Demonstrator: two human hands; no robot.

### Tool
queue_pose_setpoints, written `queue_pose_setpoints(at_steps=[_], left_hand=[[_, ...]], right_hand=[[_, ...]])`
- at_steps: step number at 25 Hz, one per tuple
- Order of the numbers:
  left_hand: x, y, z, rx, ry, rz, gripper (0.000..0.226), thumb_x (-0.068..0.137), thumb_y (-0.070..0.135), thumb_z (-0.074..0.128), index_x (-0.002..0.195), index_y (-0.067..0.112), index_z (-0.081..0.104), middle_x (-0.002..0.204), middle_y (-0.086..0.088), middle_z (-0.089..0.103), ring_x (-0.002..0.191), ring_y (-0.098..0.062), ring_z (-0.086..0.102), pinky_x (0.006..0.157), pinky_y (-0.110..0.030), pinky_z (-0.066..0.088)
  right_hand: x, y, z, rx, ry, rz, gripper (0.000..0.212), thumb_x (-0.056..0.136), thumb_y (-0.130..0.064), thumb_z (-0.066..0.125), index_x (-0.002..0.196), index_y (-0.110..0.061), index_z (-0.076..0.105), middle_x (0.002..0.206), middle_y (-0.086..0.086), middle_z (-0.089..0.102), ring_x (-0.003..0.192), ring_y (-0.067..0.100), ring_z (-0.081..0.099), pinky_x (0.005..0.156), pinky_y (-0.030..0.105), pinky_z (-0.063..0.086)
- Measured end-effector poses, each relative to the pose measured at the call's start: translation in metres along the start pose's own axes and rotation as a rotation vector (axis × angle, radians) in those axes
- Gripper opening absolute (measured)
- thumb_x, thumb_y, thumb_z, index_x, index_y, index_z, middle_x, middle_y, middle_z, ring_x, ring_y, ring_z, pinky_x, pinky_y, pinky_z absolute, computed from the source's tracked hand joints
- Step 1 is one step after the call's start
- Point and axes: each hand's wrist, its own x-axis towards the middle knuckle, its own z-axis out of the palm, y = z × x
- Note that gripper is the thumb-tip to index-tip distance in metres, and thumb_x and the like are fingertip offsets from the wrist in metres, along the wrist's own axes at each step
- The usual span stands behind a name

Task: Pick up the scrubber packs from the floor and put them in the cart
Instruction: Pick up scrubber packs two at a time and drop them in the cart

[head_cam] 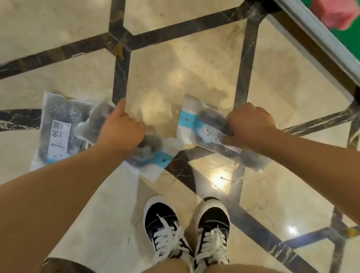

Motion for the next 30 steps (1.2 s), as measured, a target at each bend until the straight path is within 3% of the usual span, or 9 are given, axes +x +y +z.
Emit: queue_pose_setpoints(at_steps=[3,6,9,12,16,18,22,27,30], left_hand=[[-0.075,-0.016,-0.032,-0.688,-0.105,-0.244,0.069,0.084,0.066,0.063,0.125,0.013,0.049,0.103,-0.004,0.065,0.107,-0.032,0.065,0.095,-0.045,0.044],[-0.152,-0.026,-0.068,-1.387,-0.109,-0.483,0.097,0.068,0.069,0.077,0.137,0.011,0.044,0.121,-0.007,0.063,0.114,-0.028,0.063,0.092,-0.042,0.052],[-0.235,-0.04,-0.125,-1.995,0.044,-0.563,0.038,0.088,0.04,0.077,0.115,0.015,0.066,0.101,0.006,0.074,0.083,-0.001,0.07,0.086,-0.034,0.059],[-0.315,-0.066,-0.185,-2.307,0.085,-0.576,0.022,0.094,0.034,0.066,0.105,0.016,0.072,0.098,-0.006,0.08,0.076,-0.011,0.074,0.077,-0.03,0.061],[-0.41,-0.104,-0.241,-2.396,0.272,-0.582,0.042,0.083,0.047,0.074,0.116,0.022,0.067,0.105,-0.003,0.079,0.096,-0.021,0.075,0.093,-0.042,0.058],[-0.469,-0.12,-0.265,-2.381,0.389,-0.577,0.035,0.084,0.046,0.076,0.11,0.024,0.066,0.101,0.001,0.078,0.095,-0.019,0.075,0.089,-0.039,0.058],[-0.579,-0.13,-0.286,-2.289,0.592,-0.631,0.065,0.076,0.061,0.077,0.126,0.021,0.063,0.113,0.005,0.077,0.098,-0.011,0.075,0.086,-0.036,0.06],[-0.682,-0.088,-0.281,-2.356,0.764,-0.896,0.026,0.088,0.042,0.077,0.103,0.028,0.063,0.096,0.009,0.076,0.083,-0.007,0.074,0.071,-0.027,0.055],[-0.73,-0.049,-0.267,-2.427,0.875,-1.056,0.044,0.078,0.053,0.08,0.11,0.026,0.066,0.101,0.007,0.078,0.092,-0.014,0.075,0.086,-0.041,0.06]], right_hand=[[-0.076,0.007,-0.034,0.593,-0.015,0.183,0.056,0.088,-0.054,0.07,0.115,-0.008,0.05,0.095,0.009,0.06,0.085,0.032,0.058,0.071,0.038,0.05],[-0.152,0.01,-0.082,0.937,0.065,0.308,0.05,0.088,-0.042,0.074,0.115,-0.01,0.048,0.104,0.011,0.065,0.093,0.035,0.064,0.076,0.043,0.054],[-0.231,0.006,-0.162,1.282,0.068,0.283,0.036,0.09,-0.032,0.077,0.114,-0.016,0.057,0.11,0.011,0.072,0.089,0.034,0.073,0.072,0.045,0.061],[-0.311,-0.002,-0.256,1.464,0.093,0.153,0.027,0.092,-0.022,0.075,0.116,-0.021,0.064,0.109,0.005,0.077,0.091,0.018,0.077,0.078,0.034,0.062],[-0.398,-0.021,-0.358,1.442,0.211,-0.035,0.02,0.094,-0.015,0.072,0.107,-0.028,0.067,0.099,-0.01,0.078,0.09,0.006,0.076,0.073,0.019,0.058],[-0.443,-0.03,-0.397,1.41,0.256,-0.08,0.019,0.093,-0.015,0.073,0.105,-0.029,0.068,0.098,-0.009,0.079,0.09,0.007,0.076,0.075,0.022,0.057],[-0.518,-0.057,-0.44,1.359,0.288,-0.187,0.016,0.091,-0.023,0.075,0.105,-0.029,0.071,0.097,-0.009,0.079,0.085,0.002,0.075,0.079,0.025,0.059],[-0.58,-0.093,-0.435,1.27,0.235,-0.278,0.034,0.082,-0.043,0.08,0.108,-0.022,0.073,0.095,-0.004,0.08,0.082,0.012,0.078,0.082,0.044,0.063],[-0.608,-0.114,-0.424,1.177,0.205,-0.416,0.02,0.083,-0.04,0.082,0.095,-0.025,0.075,0.086,-0.007,0.08,0.077,0.01,0.077,0.078,0.043,0.064]])
